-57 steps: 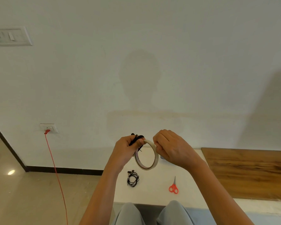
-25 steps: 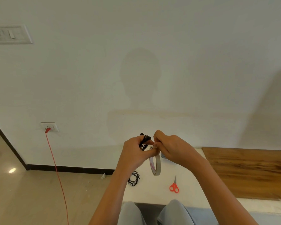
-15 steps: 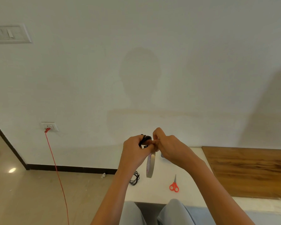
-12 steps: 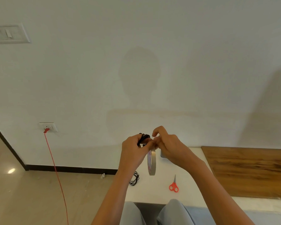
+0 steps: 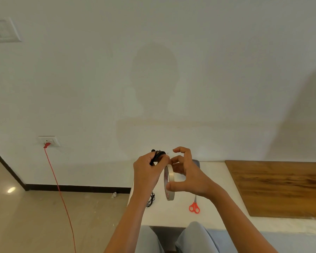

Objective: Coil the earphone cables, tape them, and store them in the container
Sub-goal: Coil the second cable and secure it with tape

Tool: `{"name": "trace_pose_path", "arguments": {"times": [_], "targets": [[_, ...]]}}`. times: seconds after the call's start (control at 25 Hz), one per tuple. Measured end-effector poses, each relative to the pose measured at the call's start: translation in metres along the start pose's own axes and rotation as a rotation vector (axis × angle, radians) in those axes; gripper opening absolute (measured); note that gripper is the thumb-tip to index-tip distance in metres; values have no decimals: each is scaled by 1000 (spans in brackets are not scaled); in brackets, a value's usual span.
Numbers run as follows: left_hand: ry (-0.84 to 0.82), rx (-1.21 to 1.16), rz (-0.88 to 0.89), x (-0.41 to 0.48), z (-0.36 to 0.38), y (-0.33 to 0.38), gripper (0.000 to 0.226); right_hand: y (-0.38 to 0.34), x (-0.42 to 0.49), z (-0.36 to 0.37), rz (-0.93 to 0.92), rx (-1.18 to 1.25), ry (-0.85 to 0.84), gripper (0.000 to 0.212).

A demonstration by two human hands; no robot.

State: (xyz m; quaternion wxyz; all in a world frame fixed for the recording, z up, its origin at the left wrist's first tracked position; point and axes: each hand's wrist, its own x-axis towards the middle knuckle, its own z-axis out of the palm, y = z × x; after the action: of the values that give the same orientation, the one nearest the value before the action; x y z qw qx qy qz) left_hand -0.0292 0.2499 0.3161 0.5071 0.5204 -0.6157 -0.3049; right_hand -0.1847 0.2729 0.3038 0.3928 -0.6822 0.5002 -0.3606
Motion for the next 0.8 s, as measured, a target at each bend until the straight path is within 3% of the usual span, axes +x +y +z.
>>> {"name": "trace_pose_path", "arguments": {"times": [0.36,0.6,0.8], "targets": [[-24,-42,-85,20,19,-39,19,38,25,2,86,20,-30,66],[39,-62,-181,36,54,-91,22,110,42,17,273,-64,-74,53],[-96,32,-307,56,88,-161,26,206,43,44,551,-1,-126,36]]}}
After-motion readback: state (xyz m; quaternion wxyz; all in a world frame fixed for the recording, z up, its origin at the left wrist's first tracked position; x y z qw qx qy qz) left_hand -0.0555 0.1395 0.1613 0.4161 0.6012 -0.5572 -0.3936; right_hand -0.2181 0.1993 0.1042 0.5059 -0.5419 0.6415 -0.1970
